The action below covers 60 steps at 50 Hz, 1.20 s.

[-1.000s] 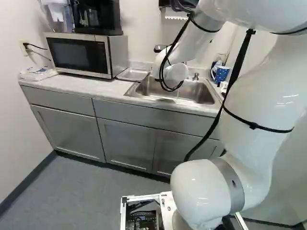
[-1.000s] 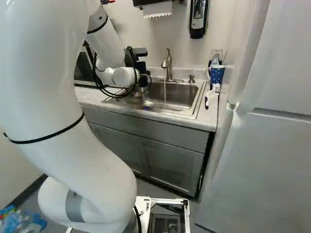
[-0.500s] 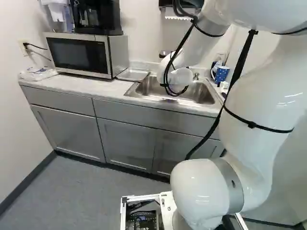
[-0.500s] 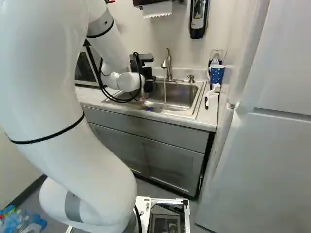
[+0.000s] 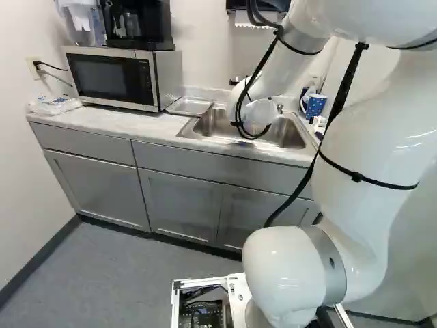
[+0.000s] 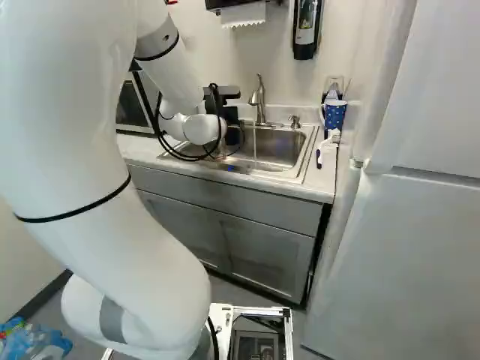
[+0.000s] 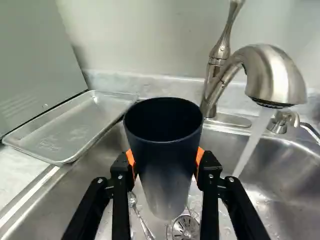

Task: Rinse the cup and place it in the tray

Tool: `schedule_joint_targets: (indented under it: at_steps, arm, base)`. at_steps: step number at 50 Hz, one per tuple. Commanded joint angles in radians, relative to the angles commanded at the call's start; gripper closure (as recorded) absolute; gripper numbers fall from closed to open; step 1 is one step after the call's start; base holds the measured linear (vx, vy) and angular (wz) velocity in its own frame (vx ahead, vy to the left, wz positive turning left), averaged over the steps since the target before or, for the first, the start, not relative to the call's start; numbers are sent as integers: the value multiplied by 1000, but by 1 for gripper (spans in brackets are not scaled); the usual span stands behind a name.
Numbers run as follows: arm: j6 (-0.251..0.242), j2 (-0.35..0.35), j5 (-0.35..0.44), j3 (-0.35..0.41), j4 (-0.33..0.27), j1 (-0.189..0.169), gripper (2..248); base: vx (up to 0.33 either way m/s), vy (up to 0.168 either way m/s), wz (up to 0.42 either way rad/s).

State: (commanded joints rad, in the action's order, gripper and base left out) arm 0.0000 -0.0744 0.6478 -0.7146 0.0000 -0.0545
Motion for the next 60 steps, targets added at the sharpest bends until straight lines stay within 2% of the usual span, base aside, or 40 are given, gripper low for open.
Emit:
schedule_joint_targets:
  at_steps: [36,60]
  arm:
    - [0,52,-6,54,0,-110,124]
    - [0,41,-32,42,0,-178,124]
  base:
    - [0,0,0]
    - [0,0,0]
